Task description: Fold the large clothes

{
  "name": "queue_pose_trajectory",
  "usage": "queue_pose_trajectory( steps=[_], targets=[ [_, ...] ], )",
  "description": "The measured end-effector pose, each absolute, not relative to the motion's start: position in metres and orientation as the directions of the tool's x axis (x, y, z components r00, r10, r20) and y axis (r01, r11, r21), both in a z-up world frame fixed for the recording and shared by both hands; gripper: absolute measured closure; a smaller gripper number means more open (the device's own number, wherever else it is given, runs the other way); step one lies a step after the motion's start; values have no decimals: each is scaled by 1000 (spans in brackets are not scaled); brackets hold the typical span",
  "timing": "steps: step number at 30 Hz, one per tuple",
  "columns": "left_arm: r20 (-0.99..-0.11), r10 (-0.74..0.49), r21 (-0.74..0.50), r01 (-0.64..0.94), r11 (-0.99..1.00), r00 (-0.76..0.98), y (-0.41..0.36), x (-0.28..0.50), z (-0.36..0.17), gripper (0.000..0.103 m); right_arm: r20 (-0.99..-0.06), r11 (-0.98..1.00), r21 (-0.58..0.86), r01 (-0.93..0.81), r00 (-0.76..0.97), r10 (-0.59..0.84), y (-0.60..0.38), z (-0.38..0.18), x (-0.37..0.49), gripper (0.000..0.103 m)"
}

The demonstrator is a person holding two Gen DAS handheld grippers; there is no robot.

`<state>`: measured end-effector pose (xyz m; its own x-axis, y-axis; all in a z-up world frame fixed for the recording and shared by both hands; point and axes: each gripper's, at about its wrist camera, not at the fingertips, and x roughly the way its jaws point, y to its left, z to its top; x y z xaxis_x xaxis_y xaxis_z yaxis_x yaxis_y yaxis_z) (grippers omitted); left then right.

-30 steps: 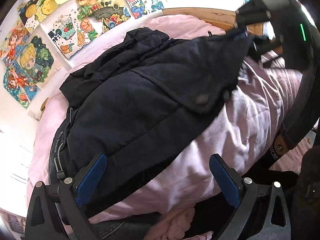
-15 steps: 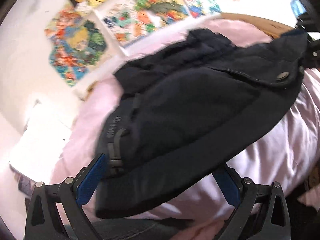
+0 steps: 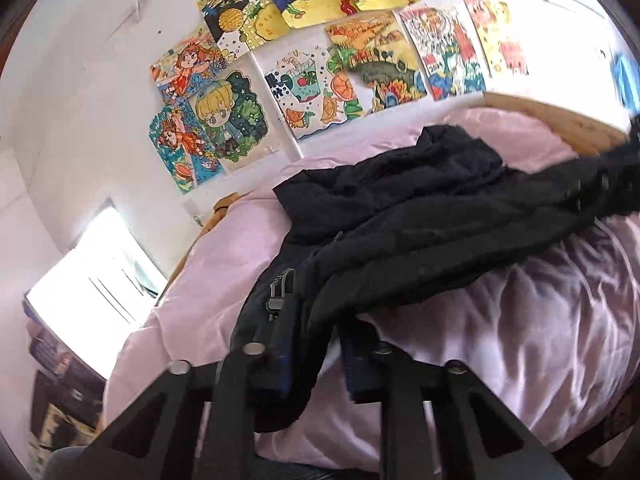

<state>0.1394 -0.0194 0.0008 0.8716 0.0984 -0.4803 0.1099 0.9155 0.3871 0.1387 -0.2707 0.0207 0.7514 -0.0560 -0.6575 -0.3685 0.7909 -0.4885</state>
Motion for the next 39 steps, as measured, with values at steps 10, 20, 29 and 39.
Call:
queue_pose_trajectory(
  steps=[10,20,29,39],
  targets=[
    [-523,-16,276,187,943,852,-6,111,28,97,-557,688,-652,-319,817,-149,-242,31,104,96],
    [-493,-73,270,232,934,867,9,76,78,98,-557,700,-629,-338,824,-103,-235,100,65,96],
    [-436,-84,286,227,931,896,-1,123,111,98,-484,755,-613,-235,866,-124,-236,123,98,96],
    [-407,-26,332,175,927,913,-30,213,150,98,-421,789,-603,-122,888,-185,-252,145,188,96]
  ],
)
